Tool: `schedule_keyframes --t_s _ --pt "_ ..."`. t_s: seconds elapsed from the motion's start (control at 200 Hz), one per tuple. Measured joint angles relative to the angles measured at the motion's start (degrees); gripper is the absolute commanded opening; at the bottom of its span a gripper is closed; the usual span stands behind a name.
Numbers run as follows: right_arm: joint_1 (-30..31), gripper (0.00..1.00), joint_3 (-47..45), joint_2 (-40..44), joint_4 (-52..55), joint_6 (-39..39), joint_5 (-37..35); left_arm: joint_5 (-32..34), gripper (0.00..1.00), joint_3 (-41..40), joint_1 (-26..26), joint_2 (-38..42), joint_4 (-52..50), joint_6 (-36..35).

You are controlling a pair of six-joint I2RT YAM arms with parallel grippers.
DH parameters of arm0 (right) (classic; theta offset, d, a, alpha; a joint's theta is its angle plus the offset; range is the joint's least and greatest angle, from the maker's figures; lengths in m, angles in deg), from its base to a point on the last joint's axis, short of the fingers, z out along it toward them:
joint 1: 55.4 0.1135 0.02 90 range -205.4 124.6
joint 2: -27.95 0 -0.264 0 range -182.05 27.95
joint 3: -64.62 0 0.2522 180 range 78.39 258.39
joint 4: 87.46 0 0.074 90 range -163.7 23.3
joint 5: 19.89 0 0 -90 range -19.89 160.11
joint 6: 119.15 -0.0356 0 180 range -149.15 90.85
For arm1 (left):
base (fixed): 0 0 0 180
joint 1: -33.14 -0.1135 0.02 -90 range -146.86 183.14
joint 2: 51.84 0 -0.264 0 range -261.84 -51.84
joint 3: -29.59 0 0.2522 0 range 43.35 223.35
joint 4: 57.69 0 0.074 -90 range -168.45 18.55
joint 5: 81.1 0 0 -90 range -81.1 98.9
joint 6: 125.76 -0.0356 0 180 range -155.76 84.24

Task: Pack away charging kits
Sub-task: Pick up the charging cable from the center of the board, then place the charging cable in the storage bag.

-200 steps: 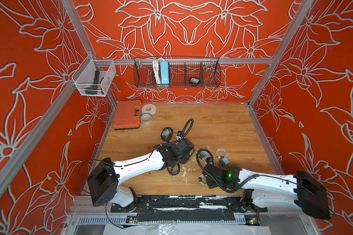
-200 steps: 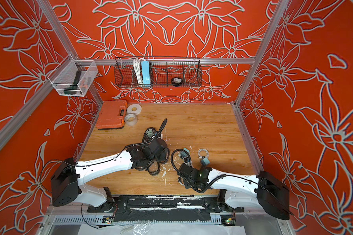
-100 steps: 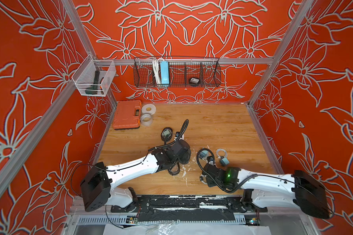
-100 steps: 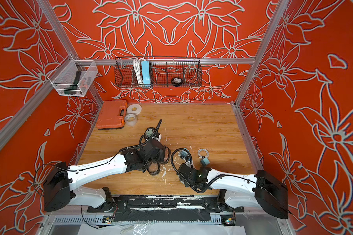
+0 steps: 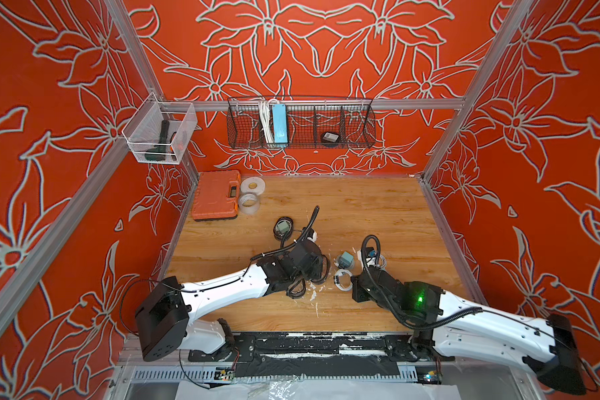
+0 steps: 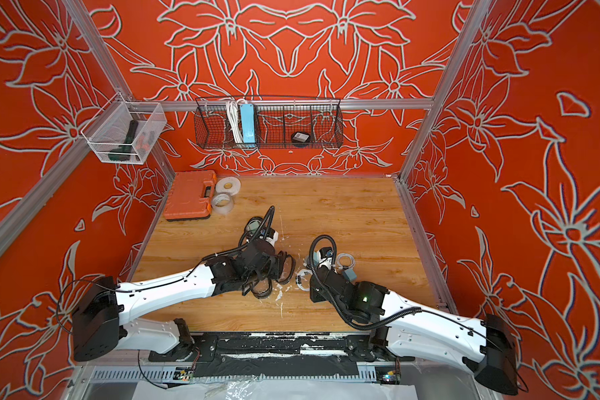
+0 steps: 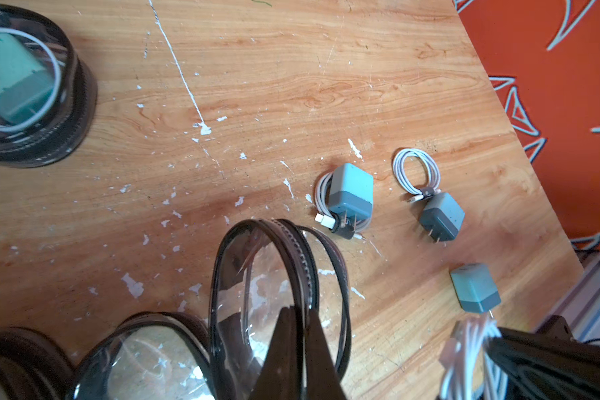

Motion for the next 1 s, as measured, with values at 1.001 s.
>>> schedule_keyframes --t_s 1.001 --pt "-7.9 0.00 3.6 -21.6 -8.3 2.2 4.9 -9.7 0.00 -5.0 3.1 -0.9 13.5 -1.4"
